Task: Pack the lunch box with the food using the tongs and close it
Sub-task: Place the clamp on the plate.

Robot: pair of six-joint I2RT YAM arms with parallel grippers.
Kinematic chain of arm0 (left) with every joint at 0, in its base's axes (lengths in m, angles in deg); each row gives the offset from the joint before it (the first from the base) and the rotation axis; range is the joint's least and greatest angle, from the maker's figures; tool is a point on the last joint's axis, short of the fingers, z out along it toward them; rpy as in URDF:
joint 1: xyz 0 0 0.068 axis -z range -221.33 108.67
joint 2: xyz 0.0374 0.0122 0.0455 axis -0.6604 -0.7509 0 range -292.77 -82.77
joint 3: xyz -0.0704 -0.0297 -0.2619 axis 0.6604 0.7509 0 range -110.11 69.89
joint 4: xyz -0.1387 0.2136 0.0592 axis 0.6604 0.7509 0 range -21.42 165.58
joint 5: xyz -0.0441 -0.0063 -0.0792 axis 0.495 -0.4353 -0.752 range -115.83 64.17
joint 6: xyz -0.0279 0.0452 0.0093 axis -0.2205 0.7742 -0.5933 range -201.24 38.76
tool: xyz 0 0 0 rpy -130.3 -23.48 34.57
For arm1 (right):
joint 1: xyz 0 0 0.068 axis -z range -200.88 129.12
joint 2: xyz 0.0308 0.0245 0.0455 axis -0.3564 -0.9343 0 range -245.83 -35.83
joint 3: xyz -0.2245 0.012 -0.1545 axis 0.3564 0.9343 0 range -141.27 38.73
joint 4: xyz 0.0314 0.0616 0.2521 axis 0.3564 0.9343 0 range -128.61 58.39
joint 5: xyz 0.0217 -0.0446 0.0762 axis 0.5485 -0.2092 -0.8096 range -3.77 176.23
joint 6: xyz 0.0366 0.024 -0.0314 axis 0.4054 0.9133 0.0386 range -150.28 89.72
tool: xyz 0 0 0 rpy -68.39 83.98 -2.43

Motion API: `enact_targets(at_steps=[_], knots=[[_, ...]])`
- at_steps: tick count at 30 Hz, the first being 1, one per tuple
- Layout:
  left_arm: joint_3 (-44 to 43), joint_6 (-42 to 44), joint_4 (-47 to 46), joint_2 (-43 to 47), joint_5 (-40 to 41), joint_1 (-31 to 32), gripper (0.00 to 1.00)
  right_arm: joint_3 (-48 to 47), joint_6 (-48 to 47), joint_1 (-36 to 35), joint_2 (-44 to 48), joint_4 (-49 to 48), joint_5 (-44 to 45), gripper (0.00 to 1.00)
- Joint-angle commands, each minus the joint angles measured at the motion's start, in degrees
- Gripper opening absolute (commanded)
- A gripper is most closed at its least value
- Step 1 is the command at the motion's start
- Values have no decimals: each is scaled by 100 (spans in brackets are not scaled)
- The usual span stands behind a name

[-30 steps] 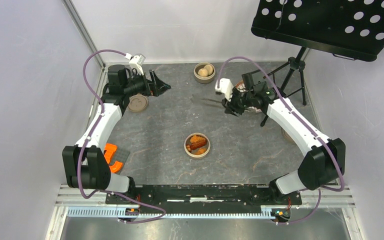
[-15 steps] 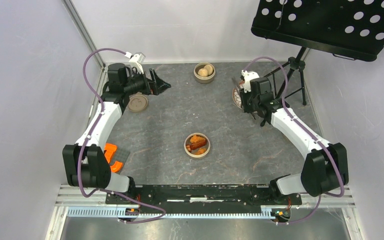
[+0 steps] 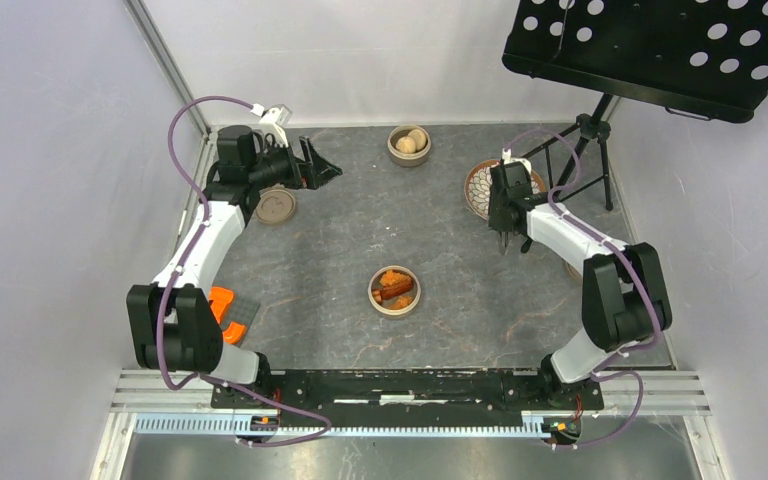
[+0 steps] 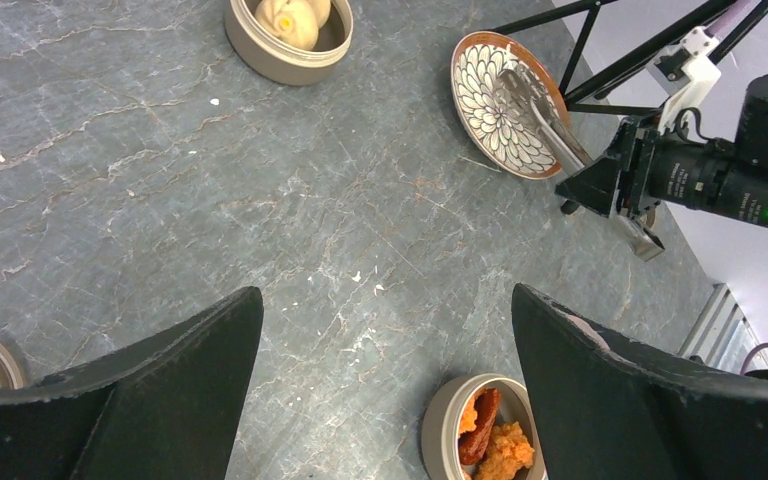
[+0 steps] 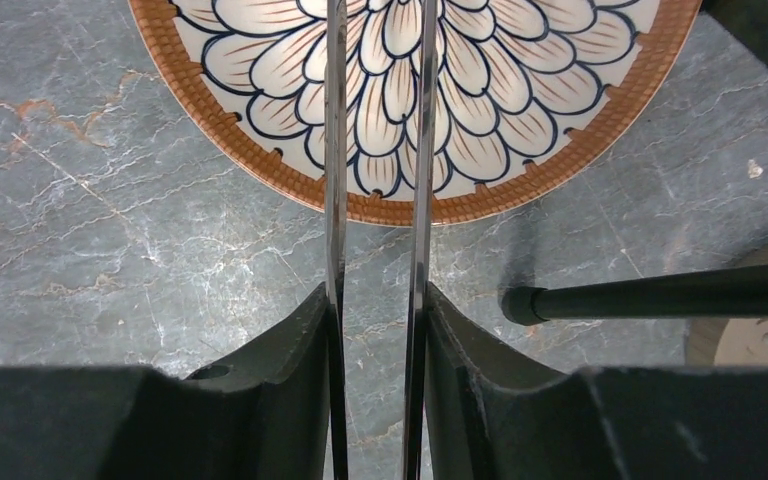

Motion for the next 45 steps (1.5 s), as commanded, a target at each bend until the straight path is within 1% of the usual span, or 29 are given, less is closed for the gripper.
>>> enact_targets(at_steps=[1, 4, 6, 11, 13, 16, 23, 26, 28, 36, 40, 45], knots=[[-211, 158, -134, 48, 24, 3, 100, -278, 413, 7, -171, -250, 254, 41], [-178, 167, -135, 82, 33, 3, 100, -332, 381, 3, -333, -274, 334, 46], [-158, 176, -134, 83, 33, 8, 100, -312, 345, 9, -441, -311, 390, 52], [-162, 201, -142, 109, 48, 5, 100, -316, 380, 35, -681, -330, 323, 54], [-152, 211, -136, 127, 59, 3, 100, -368, 402, 38, -742, -327, 273, 57], [-131, 228, -125, 151, 75, 5, 100, -432, 417, 39, -785, -275, 188, 67], [-153, 246, -92, 156, 103, -5, 100, -460, 437, 52, -712, -189, 63, 79], [-184, 246, -72, 148, 110, 5, 100, -479, 390, 50, -627, -159, 49, 88], [-207, 255, -55, 131, 112, 0, 100, -469, 348, 52, -545, -163, 26, 97], [-193, 247, -80, 121, 88, 0, 100, -276, -14, 24, -13, -374, -350, 98], [-153, 182, -167, 124, 51, 10, 100, 109, -515, -68, 556, -759, -745, 98], [-133, 91, -257, 119, 42, 3, 100, 562, -1627, -265, 1394, -1006, -1119, 98]])
